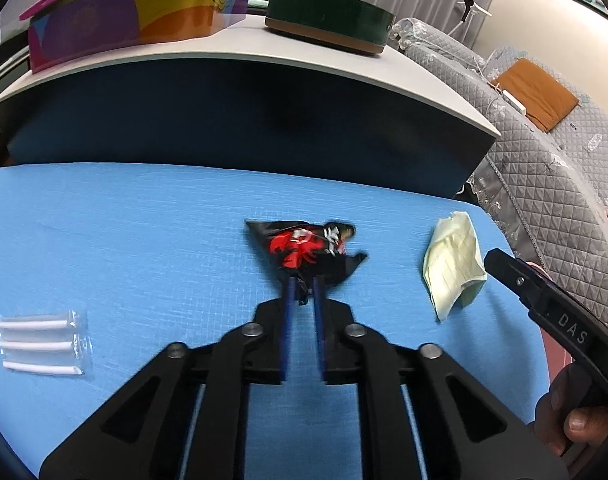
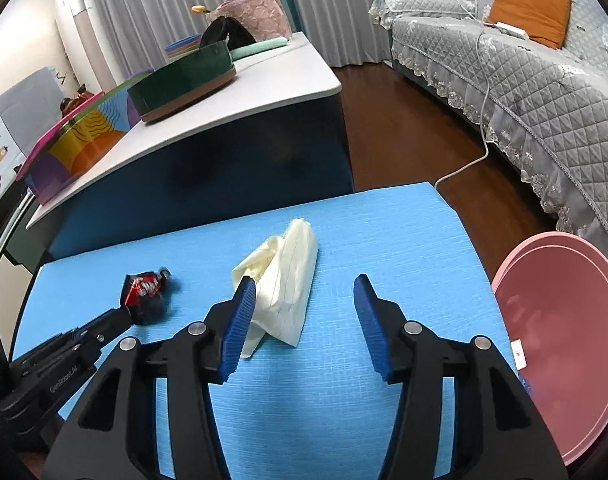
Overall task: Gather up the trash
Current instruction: 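Grasp the black-red wrapper with the left tool while the right tool grasps the crumpled tissue, then lift the wrapper and tissue and carry both tools over the pink bucket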
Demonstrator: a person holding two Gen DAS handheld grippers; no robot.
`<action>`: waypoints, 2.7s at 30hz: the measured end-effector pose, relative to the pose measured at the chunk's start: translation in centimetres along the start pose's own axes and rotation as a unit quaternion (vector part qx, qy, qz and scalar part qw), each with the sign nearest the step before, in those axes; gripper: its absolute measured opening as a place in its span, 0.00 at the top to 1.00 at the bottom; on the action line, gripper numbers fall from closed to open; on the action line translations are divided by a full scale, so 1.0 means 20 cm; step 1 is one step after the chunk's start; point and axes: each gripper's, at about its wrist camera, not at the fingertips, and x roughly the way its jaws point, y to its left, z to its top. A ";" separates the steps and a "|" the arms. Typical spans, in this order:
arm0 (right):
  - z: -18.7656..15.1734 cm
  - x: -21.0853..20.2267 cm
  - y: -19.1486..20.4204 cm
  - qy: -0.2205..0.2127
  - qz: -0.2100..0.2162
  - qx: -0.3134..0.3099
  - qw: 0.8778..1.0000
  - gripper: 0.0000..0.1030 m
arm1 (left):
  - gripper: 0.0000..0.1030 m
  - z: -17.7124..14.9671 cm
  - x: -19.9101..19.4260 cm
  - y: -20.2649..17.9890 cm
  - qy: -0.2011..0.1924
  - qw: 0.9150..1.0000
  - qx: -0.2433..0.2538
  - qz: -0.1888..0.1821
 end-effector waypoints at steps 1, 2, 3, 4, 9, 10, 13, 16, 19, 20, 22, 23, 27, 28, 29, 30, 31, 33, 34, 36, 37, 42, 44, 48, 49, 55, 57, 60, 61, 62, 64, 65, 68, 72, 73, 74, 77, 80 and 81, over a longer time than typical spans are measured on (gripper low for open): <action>0.00 0.00 0.00 0.001 0.002 -0.001 1.000 0.52 | 0.84 0.00 0.00 0.00 0.000 1.000 0.000 0.000; 0.00 0.01 0.00 0.002 0.003 -0.001 1.000 0.55 | 0.84 0.00 0.01 0.00 0.000 1.000 0.000 0.001; 0.00 0.01 0.00 0.002 0.004 0.000 1.000 0.58 | 0.84 0.00 0.02 0.00 0.002 1.000 -0.001 0.003; 0.00 0.02 0.00 0.004 0.005 -0.001 1.000 0.60 | 0.84 0.00 0.04 0.00 0.005 1.000 -0.003 0.005; 0.00 0.02 0.01 0.005 0.008 -0.005 1.000 0.75 | 0.84 0.00 0.05 0.02 0.007 1.000 -0.014 0.012; -0.01 0.02 0.01 0.010 0.009 -0.007 1.000 0.79 | 0.82 0.01 0.06 0.02 0.008 1.000 -0.015 0.013; -0.02 0.03 0.02 0.014 0.012 -0.011 1.000 0.97 | 0.80 0.02 0.08 0.01 0.008 1.000 -0.017 0.013; -0.02 0.01 0.03 0.011 0.015 -0.020 1.000 1.00 | 0.85 0.03 0.09 0.02 0.011 1.000 -0.019 0.010; -0.01 -0.03 0.02 0.004 0.016 -0.023 1.000 1.00 | 0.91 0.03 0.07 0.00 0.005 1.000 -0.011 0.012; -0.01 -0.04 0.02 0.003 0.016 -0.022 1.000 1.00 | 0.91 0.02 0.05 0.00 0.002 1.000 -0.008 0.013; 0.00 -0.06 0.01 -0.002 0.017 -0.016 1.000 0.99 | 0.91 0.02 0.03 -0.01 -0.004 1.000 -0.004 0.014; 0.00 -0.07 0.00 -0.004 0.017 -0.011 1.000 0.95 | 0.91 0.02 0.00 -0.01 -0.008 1.000 -0.003 0.015; 0.00 -0.07 0.02 -0.013 0.024 -0.005 1.000 0.47 | 0.91 0.00 -0.07 0.01 -0.019 1.000 -0.004 0.019; 0.00 -0.06 0.04 -0.010 0.027 -0.010 1.000 0.47 | 0.91 -0.01 -0.09 0.02 -0.020 1.000 -0.006 0.019; 0.00 -0.04 0.06 -0.008 0.029 -0.012 0.999 0.47 | 0.91 -0.01 -0.10 0.04 -0.022 1.000 -0.008 0.021; 0.00 -0.03 0.07 -0.005 0.028 -0.014 0.999 0.47 | 0.91 -0.01 -0.11 0.05 -0.023 0.999 -0.009 0.024; 0.01 0.00 0.08 0.000 0.026 -0.018 1.000 0.47 | 0.91 -0.01 -0.12 0.06 -0.023 0.999 -0.010 0.025; 0.00 0.04 0.10 0.009 0.019 -0.021 1.000 0.47 | 0.91 -0.01 -0.15 0.08 -0.026 0.999 -0.011 0.029; 0.00 0.06 0.11 0.014 0.016 -0.021 1.000 0.47 | 0.91 -0.01 -0.16 0.09 -0.028 0.999 -0.012 0.031; -0.01 0.08 0.11 0.021 0.011 -0.019 1.000 0.50 | 0.91 -0.02 -0.18 0.10 -0.030 0.999 -0.012 0.033; -0.01 0.09 0.11 0.024 0.009 -0.019 1.000 0.53 | 0.91 -0.02 -0.19 0.10 -0.031 0.999 -0.012 0.033; -0.01 0.08 0.14 0.024 0.010 -0.027 0.999 0.85 | 0.91 -0.02 -0.22 0.09 -0.036 0.999 -0.006 0.031; -0.01 0.04 0.15 0.021 0.011 -0.036 0.999 0.89 | 0.91 -0.03 -0.25 0.08 -0.040 0.999 -0.004 0.030; -0.01 -0.09 0.19 0.006 0.008 -0.059 0.998 0.90 | 0.91 -0.04 -0.37 0.06 -0.054 0.998 -0.001 0.025; -0.01 -0.15 0.19 0.001 0.006 -0.067 0.998 0.90 | 0.91 -0.04 -0.39 0.06 -0.058 0.998 -0.001 0.023; -0.06 -0.49 0.18 -0.035 -0.012 -0.087 0.996 0.90 | 0.91 -0.08 -0.61 0.00 -0.087 0.996 0.005 0.006; -0.10 -0.62 0.15 -0.045 -0.020 -0.085 0.995 0.90 | 0.91 -0.11 -0.68 -0.04 -0.095 0.995 0.009 -0.002; -0.14 -0.76 0.12 -0.056 -0.029 -0.086 0.994 0.90 | 0.91 -0.16 -0.77 -0.10 -0.105 0.994 0.019 -0.015; -0.16 -0.83 0.10 -0.061 -0.033 -0.085 0.994 0.90 | 0.91 -0.18 -0.80 -0.12 -0.109 0.994 0.023 -0.020; -0.17 -0.87 0.09 -0.065 -0.037 -0.085 0.994 0.90 | 0.91 -0.19 -0.83 -0.14 -0.112 0.993 0.026 -0.024; -0.20 -0.97 0.06 -0.073 -0.047 -0.086 0.992 0.90 | 0.91 -0.22 -0.88 -0.18 -0.118 0.992 0.032 -0.031; -0.21 -1.02 0.05 -0.077 -0.051 -0.086 0.992 0.90 | 0.91 -0.23 -0.92 -0.21 -0.122 0.991 0.036 -0.037; -0.22 -1.18 0.01 -0.090 -0.066 -0.080 0.990 0.90 | 0.91 -0.25 -0.99 -0.26 -0.132 0.989 0.045 -0.049; -0.24 -1.39 -0.05 -0.113 -0.095 -0.076 0.986 0.90 | 0.91 -0.25 -1.06 -0.35 -0.143 0.986 0.057 -0.065; -0.24 -1.45 -0.07 -0.119 -0.104 -0.074 0.985 0.90 | 0.91 -0.26 -1.07 -0.38 -0.147 0.985 0.062 -0.068; -0.24 -1.50 -0.08 -0.125 -0.112 -0.072 0.983 0.90 | 0.91 -0.25 -1.09 -0.40 -0.150 0.984 0.066 -0.074; -0.24 -1.64 -0.13 -0.138 -0.129 -0.063 0.980 0.90 | 0.91 -0.25 -1.14 -0.49 -0.162 0.979 0.085 -0.091; -0.22 -1.77 -0.17 -0.152 -0.145 -0.063 0.976 0.90 | 0.91 -0.26 -1.18 -0.56 -0.169 0.975 0.099 -0.103; -0.21 -1.80 -0.18 -0.156 -0.149 -0.064 0.974 0.90 | 0.91 -0.26 -1.19 -0.58 -0.171 0.974 0.101 -0.106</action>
